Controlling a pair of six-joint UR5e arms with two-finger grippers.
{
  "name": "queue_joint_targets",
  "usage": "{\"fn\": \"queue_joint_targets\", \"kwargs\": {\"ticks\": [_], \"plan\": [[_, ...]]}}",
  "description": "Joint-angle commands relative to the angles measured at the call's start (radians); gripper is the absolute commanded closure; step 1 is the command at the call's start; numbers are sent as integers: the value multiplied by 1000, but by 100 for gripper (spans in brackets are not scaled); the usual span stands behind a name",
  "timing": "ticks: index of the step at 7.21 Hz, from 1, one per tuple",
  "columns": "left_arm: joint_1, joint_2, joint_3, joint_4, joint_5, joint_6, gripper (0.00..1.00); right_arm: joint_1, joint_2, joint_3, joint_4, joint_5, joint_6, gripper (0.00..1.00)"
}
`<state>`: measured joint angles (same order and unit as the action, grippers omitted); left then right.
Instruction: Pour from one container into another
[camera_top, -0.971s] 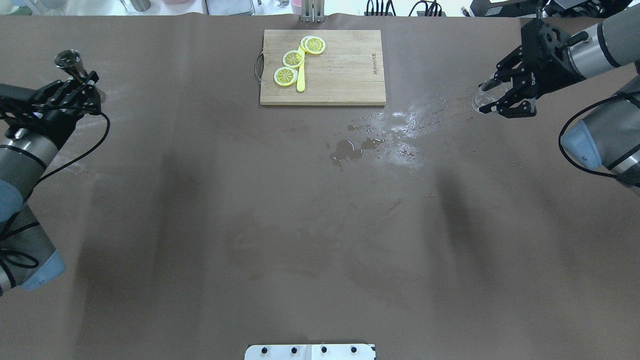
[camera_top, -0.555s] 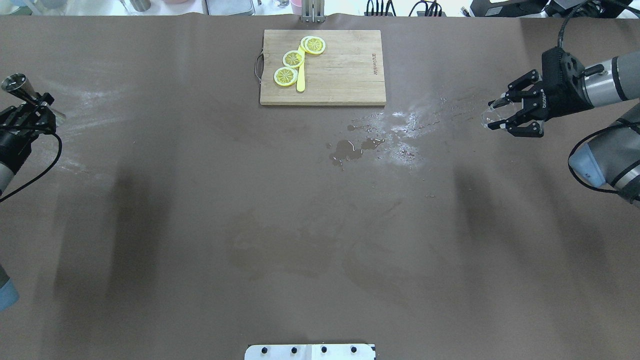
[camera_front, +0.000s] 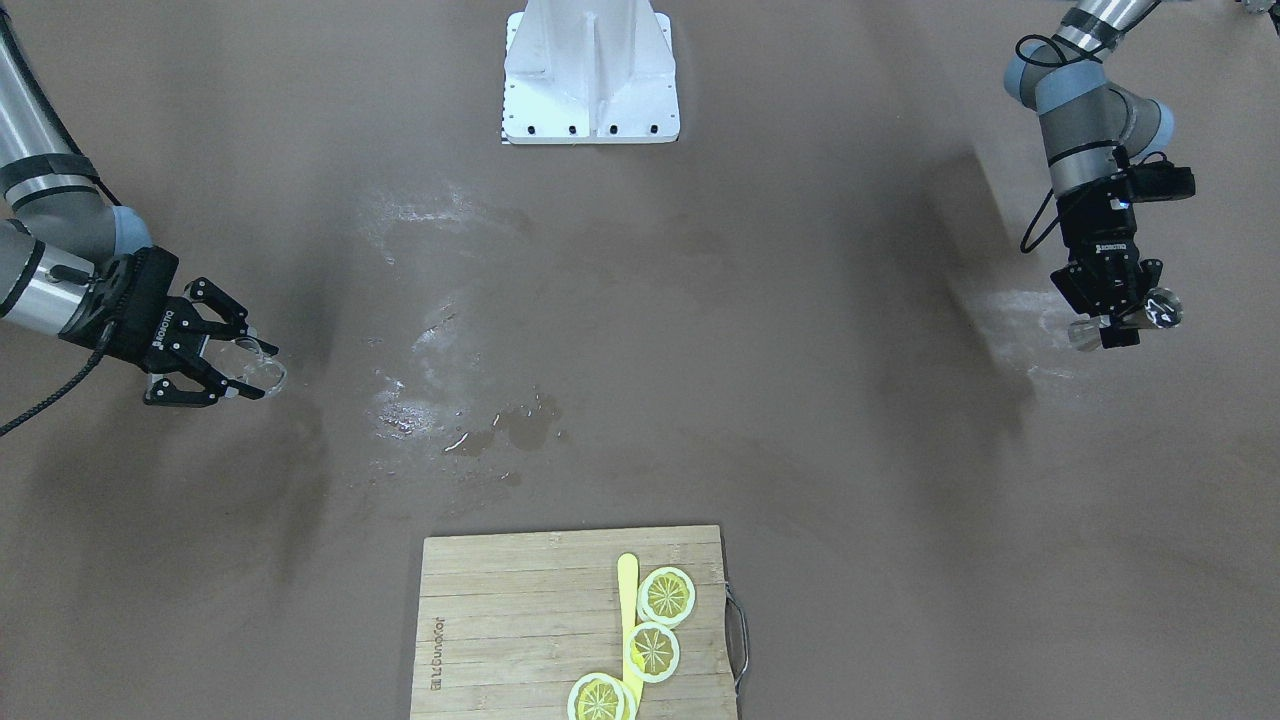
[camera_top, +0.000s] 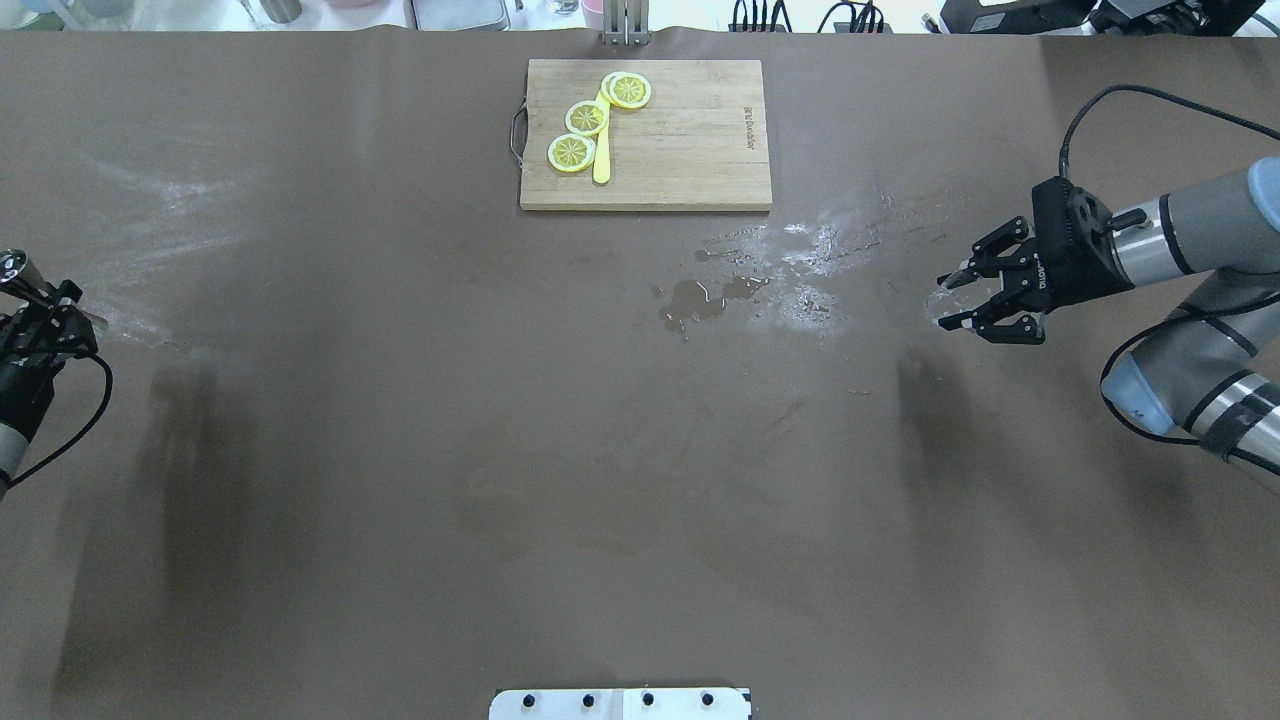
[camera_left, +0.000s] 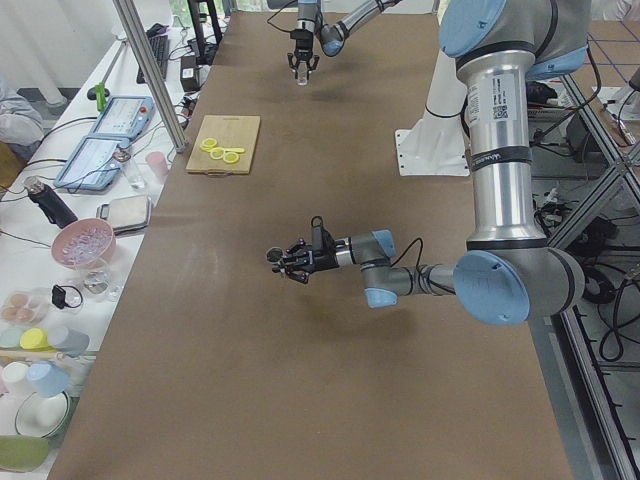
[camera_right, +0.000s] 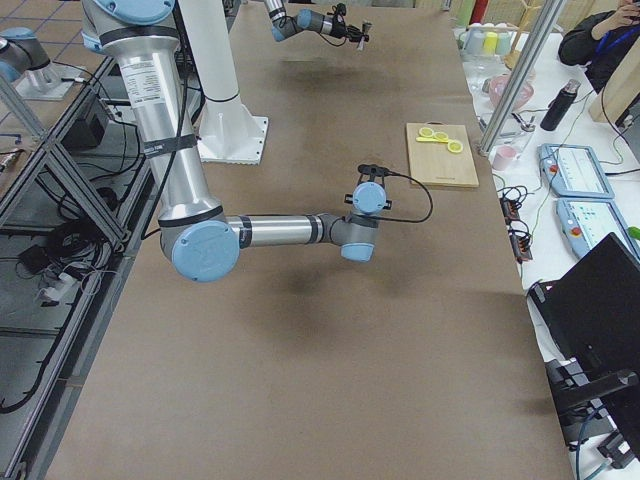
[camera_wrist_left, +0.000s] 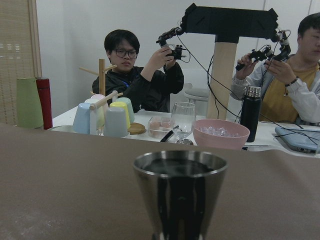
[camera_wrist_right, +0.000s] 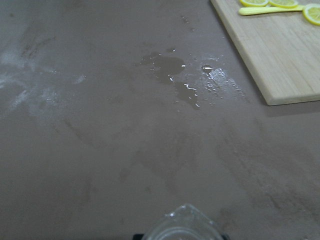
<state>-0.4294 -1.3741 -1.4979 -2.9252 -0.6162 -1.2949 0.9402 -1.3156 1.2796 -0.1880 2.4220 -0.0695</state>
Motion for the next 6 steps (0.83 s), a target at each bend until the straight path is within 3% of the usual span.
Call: {"fn": "queue_joint_targets", "kwargs": {"ticks": [1, 2, 4, 5, 6], "plan": [[79, 21, -15, 203, 126, -279, 100, -53, 13, -25, -1, -41, 7, 100], [98, 23, -15, 275, 157, -337, 100, -54, 13, -26, -1, -43, 7, 100], [148, 20, -31, 288, 174, -342, 100, -54, 6, -26, -1, -38, 10, 100], [155, 18, -42, 322, 180, -342, 100, -61, 4, -28, -1, -40, 7, 59], [167, 7, -45, 331, 181, -342, 94, -66, 7, -31, -1, -43, 7, 45]]}}
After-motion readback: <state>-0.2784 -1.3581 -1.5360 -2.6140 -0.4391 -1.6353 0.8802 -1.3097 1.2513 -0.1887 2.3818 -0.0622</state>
